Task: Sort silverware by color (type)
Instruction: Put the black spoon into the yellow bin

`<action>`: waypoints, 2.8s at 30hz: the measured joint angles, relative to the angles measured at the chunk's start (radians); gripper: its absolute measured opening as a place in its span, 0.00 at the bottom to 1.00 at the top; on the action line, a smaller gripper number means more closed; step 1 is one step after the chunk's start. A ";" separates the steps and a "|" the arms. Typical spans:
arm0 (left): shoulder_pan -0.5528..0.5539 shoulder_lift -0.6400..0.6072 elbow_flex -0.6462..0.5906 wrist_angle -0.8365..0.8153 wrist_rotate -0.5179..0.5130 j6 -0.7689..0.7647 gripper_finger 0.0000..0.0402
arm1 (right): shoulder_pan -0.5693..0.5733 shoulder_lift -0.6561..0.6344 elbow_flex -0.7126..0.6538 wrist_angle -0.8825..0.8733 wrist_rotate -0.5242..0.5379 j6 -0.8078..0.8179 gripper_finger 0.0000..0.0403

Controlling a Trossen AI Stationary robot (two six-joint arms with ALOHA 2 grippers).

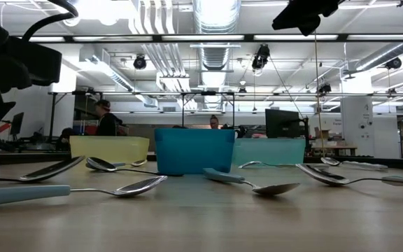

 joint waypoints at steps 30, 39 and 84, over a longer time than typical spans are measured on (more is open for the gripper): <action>0.014 -0.265 0.084 0.053 -0.119 0.324 0.00 | 0.000 0.000 -0.020 0.001 0.000 -0.073 0.13; 0.137 -0.266 0.267 -0.085 -0.183 0.679 0.00 | 0.000 0.000 -0.058 0.031 0.000 -0.084 0.13; 1.240 -0.271 0.385 -0.348 0.009 2.247 0.00 | -0.422 0.002 -0.159 0.294 -0.220 -0.469 0.13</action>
